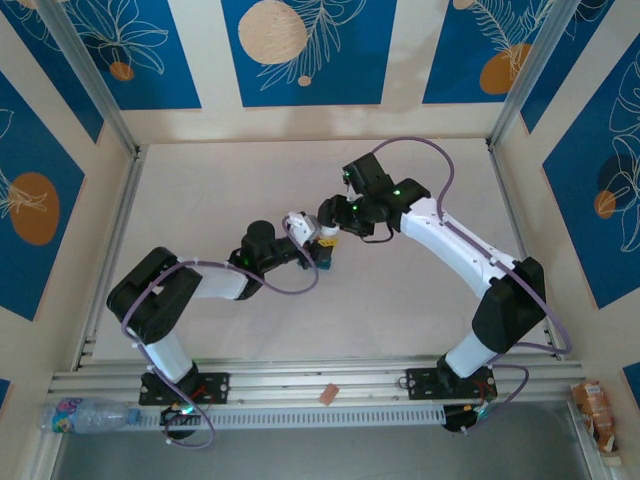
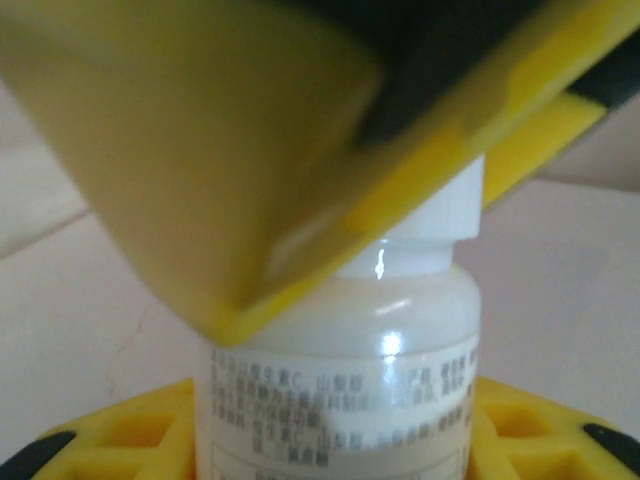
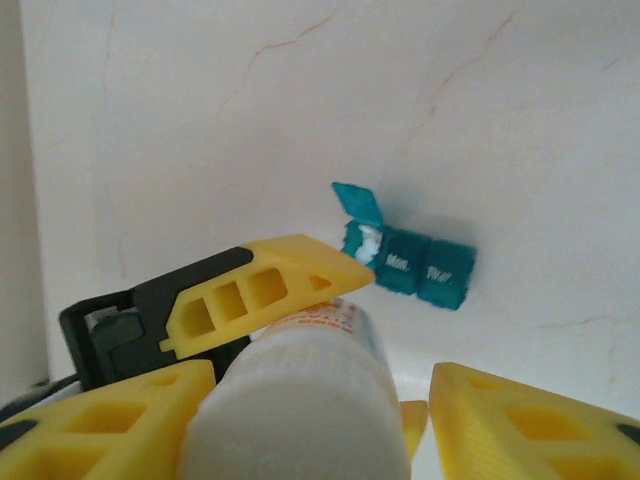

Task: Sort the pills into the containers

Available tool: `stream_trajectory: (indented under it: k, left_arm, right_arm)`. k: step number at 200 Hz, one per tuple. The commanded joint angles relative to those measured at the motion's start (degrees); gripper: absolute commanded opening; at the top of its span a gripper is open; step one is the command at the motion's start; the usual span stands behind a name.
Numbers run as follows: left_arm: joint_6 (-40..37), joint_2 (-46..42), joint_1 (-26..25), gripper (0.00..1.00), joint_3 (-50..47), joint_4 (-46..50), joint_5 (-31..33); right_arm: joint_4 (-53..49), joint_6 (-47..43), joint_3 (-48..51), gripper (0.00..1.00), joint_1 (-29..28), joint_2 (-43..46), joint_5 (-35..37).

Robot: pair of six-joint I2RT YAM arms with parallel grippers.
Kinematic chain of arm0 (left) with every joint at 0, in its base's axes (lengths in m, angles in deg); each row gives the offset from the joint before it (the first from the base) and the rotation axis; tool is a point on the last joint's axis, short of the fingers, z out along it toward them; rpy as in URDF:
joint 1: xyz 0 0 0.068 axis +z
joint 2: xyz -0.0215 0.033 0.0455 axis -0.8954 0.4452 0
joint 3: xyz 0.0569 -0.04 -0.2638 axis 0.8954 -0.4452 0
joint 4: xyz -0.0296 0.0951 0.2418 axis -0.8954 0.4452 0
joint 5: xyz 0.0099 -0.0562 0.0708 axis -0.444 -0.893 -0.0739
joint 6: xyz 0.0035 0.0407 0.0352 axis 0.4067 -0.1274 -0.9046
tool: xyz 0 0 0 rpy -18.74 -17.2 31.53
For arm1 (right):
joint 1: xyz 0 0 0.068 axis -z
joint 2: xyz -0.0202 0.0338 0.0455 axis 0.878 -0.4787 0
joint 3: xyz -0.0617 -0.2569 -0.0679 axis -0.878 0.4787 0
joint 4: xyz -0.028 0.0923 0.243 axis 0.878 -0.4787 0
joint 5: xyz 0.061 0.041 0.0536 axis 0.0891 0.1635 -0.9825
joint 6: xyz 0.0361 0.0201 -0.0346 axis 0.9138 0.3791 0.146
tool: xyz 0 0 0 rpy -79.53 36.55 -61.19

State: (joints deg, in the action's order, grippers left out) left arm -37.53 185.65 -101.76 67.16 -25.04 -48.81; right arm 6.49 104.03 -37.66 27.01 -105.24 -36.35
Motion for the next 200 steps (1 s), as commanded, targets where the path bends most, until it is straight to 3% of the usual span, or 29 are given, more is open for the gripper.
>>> stream_trajectory:
  k: [1,27,51,97,155,200]
  left_arm:
    - [-0.2,-1.4,-0.8,0.00,2.7,-5.2,-0.9]
    - [0.3,-1.0,-0.8,0.00,3.3,-4.6,-1.6]
    - [0.9,-0.5,-0.7,0.00,3.8,-4.0,-3.1]
    - [4.9,1.0,1.0,0.00,5.3,-4.2,-9.6]
    - [13.6,2.5,4.5,0.00,7.9,-6.3,-20.8]
    - [16.3,3.6,5.6,0.00,9.2,-6.2,-24.2]
  right_arm:
    - [-4.2,-2.2,-3.9,0.70,1.3,2.5,-5.5]
    - [-5.3,-3.6,-5.7,0.82,3.5,4.2,-6.6]
    - [-4.9,-5.3,-5.8,0.86,5.5,6.2,-8.6]
    - [1.8,-10.8,-1.0,0.83,9.7,12.1,-12.2]
    - [-0.1,-33.2,-0.3,0.81,11.3,13.0,-12.5]
    - [-0.8,-37.2,-1.3,0.81,11.8,11.0,-18.1]
